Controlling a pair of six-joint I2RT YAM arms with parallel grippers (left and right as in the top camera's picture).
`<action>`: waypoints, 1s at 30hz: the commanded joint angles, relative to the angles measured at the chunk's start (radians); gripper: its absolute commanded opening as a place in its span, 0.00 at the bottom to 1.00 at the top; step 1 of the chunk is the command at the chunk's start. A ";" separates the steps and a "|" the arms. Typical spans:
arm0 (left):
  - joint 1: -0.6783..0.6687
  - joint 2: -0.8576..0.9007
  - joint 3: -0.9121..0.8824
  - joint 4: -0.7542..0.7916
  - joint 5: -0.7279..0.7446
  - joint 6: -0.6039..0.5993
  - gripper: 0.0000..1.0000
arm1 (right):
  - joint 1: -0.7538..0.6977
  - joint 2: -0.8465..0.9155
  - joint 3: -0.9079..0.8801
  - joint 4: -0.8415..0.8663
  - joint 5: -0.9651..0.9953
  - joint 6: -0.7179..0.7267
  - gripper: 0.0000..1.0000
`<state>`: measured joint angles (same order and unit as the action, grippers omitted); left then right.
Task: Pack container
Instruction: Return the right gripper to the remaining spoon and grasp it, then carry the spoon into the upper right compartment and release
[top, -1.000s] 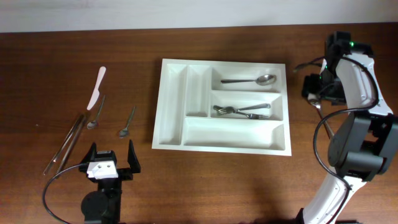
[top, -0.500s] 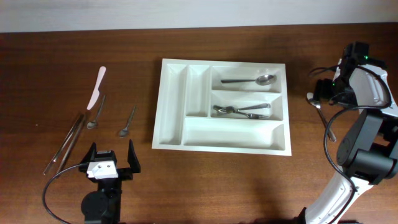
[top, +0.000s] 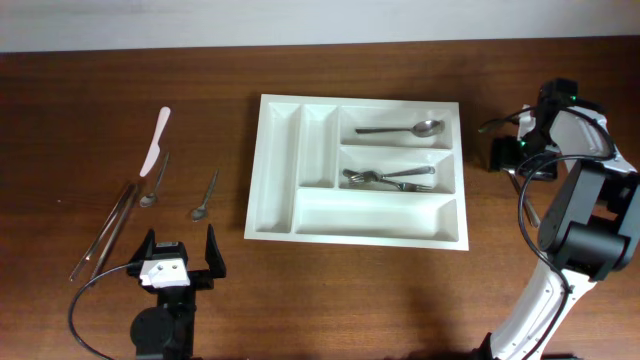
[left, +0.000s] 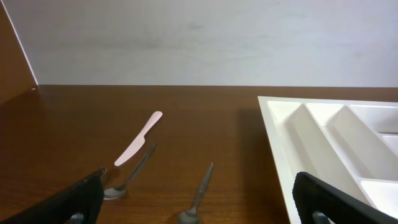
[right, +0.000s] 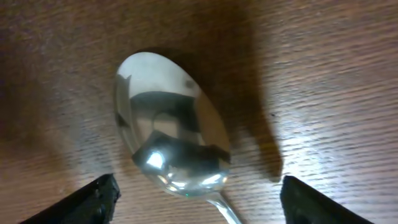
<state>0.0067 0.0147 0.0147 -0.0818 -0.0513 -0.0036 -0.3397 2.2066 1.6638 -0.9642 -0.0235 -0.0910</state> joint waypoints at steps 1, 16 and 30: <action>-0.004 -0.009 -0.005 0.000 0.011 -0.003 0.99 | -0.001 0.015 -0.005 -0.002 -0.030 -0.018 0.79; -0.004 -0.009 -0.005 0.000 0.011 -0.003 0.99 | -0.002 0.029 -0.099 0.048 -0.029 -0.018 0.29; -0.004 -0.009 -0.005 0.000 0.011 -0.003 0.99 | -0.002 0.027 -0.110 0.078 -0.056 0.002 0.04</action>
<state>0.0067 0.0147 0.0147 -0.0818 -0.0513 -0.0036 -0.3397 2.1773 1.5791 -0.8772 -0.0544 -0.1005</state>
